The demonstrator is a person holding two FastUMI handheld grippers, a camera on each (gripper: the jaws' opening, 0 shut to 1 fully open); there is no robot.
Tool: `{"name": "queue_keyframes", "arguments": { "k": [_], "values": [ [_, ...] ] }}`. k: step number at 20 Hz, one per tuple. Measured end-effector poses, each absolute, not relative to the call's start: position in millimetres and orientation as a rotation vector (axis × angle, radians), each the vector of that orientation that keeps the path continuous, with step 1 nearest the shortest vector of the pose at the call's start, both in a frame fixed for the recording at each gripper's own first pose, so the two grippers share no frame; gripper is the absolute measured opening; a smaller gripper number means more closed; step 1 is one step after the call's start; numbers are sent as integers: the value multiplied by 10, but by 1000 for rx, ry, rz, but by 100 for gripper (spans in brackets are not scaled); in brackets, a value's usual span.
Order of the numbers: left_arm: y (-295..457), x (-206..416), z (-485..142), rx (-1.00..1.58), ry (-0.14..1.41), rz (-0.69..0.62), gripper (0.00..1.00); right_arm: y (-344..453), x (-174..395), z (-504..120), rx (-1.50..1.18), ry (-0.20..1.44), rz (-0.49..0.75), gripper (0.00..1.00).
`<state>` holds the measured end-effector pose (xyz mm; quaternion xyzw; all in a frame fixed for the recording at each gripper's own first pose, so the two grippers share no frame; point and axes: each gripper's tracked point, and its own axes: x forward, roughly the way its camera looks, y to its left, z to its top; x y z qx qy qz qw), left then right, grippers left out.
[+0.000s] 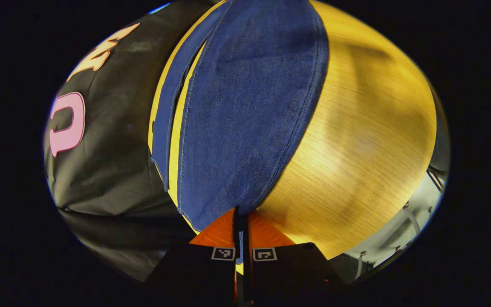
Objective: Grasp the waist and the cuffs of the jeans and fold them to make the two legs overlap; first hold the waist and fold one-third of the jeans toward the cuffs, then hold the cuffs and fold the remaining one-third in the same direction to finish folding.
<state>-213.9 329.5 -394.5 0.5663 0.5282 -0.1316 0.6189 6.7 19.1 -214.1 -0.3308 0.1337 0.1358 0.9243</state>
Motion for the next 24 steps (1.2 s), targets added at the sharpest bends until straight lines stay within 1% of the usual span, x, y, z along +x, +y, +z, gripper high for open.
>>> {"name": "queue_keyframes", "arguments": {
  "k": [1,2,3,4,10,11,12,14,15,16,17,21,22,23,24],
  "values": [
    [3311,-2129,-3951,1314,1214,-299,0,224,-50,-2263,-740,288,335,99],
    [3313,-2118,-3954,1317,1215,-293,0,265,-156,-2389,-783,307,388,100],
    [3309,-2121,-3963,1312,1219,-290,0,280,-287,-2516,-811,328,432,97],
    [3322,-2125,-3958,1305,1225,-286,0,280,-414,-2618,-835,341,469,97],
    [3312,-2121,-3964,1315,1244,-285,0,-39,-898,-3309,-1108,423,632,97],
    [3317,-2122,-3961,1317,1245,-282,0,-86,-995,-3464,-1148,443,672,100],
    [3311,-2112,-3963,1321,1244,-283,0,-134,-1100,-3649,-1177,471,714,97],
    [3312,-2112,-3968,1330,1243,-284,0,-215,-1282,-3938,-1222,516,786,97],
    [3314,-2109,-3969,1334,1241,-283,0,-250,-1344,-4038,-1245,527,814,100],
    [3317,-2102,-3967,1337,1238,-283,0,-282,-1357,-4137,-1268,538,837,100],
    [3316,-2108,-3967,1340,1235,-282,0,-342,-1374,-4237,-1298,553,854,97],
    [3319,-2103,-3967,1350,1225,-280,0,-545,-1347,-4650,-1425,614,921,97],
    [3317,-2103,-3966,1350,1226,-285,0,-523,-1318,-4717,-1472,585,932,98],
    [3319,-2106,-3968,1344,1228,-289,0,-533,-1273,-4755,-1513,548,940,89],
    [3314,-2109,-3972,1336,1229,-290,0,-468,-1231,-4771,-1524,527,936,88]
  ]
}}
